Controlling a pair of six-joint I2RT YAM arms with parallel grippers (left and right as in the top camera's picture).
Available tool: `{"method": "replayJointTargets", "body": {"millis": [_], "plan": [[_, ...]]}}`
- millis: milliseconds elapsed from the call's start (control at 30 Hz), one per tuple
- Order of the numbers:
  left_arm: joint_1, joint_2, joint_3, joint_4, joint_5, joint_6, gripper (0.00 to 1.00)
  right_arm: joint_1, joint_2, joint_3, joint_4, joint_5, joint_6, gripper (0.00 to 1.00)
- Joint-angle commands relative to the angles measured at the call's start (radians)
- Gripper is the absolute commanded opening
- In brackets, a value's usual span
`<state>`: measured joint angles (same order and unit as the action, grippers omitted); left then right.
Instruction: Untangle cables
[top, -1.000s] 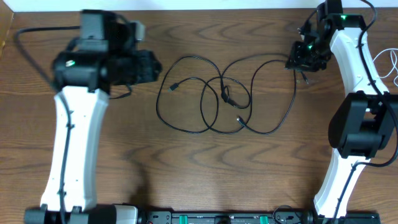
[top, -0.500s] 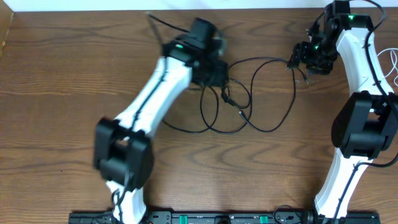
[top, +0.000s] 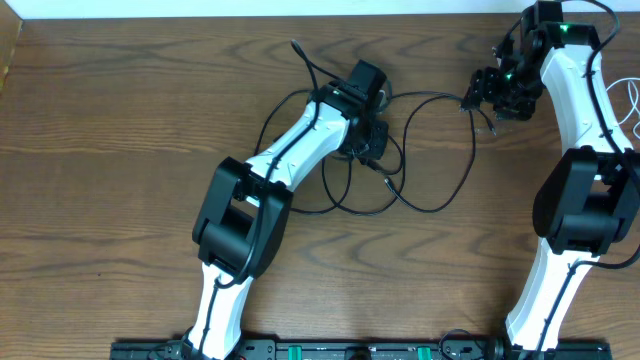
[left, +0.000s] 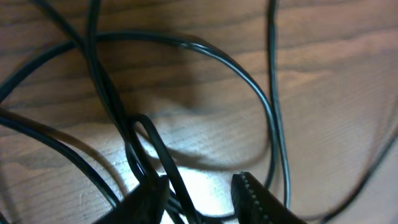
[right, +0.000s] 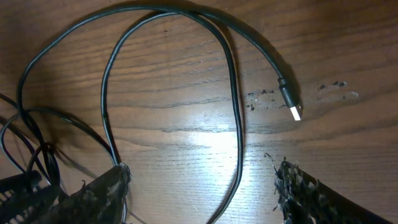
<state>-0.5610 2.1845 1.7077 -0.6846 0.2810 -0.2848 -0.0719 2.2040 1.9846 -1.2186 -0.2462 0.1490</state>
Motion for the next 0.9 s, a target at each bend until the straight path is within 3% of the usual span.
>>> {"method": "replayJointTargets", "body": {"millis": [0, 167, 333, 500, 567, 600, 733, 867], "plan": [[-0.012, 0.018, -0.007, 0.021, -0.077, -0.028, 0.24, -0.003, -0.001, -0.002, -0.001, 0.005, -0.008, 0.73], [-0.012, 0.017, -0.007, 0.035, -0.077, -0.028, 0.08, -0.002, -0.001, -0.002, -0.001, 0.004, -0.009, 0.73], [-0.006, -0.01, 0.01, -0.001, -0.084, -0.028, 0.07, 0.013, -0.001, -0.002, -0.002, -0.01, -0.01, 0.74], [0.004, -0.189, 0.082, -0.093, -0.084, -0.019, 0.08, 0.03, -0.001, -0.002, 0.004, -0.13, -0.042, 0.72], [0.005, -0.305, 0.082, -0.109, -0.08, -0.02, 0.07, 0.036, -0.001, -0.002, 0.014, -0.256, -0.13, 0.68], [0.005, -0.354, 0.082, -0.121, -0.072, -0.018, 0.07, 0.037, -0.002, -0.002, 0.014, -0.316, -0.173, 0.58], [0.006, -0.473, 0.082, -0.166, 0.055, 0.022, 0.07, 0.043, -0.037, -0.002, 0.031, -0.483, -0.289, 0.54], [0.026, -0.523, 0.082, -0.199, 0.24, 0.065, 0.07, 0.044, -0.106, -0.002, 0.077, -0.5, -0.318, 0.64]]}}
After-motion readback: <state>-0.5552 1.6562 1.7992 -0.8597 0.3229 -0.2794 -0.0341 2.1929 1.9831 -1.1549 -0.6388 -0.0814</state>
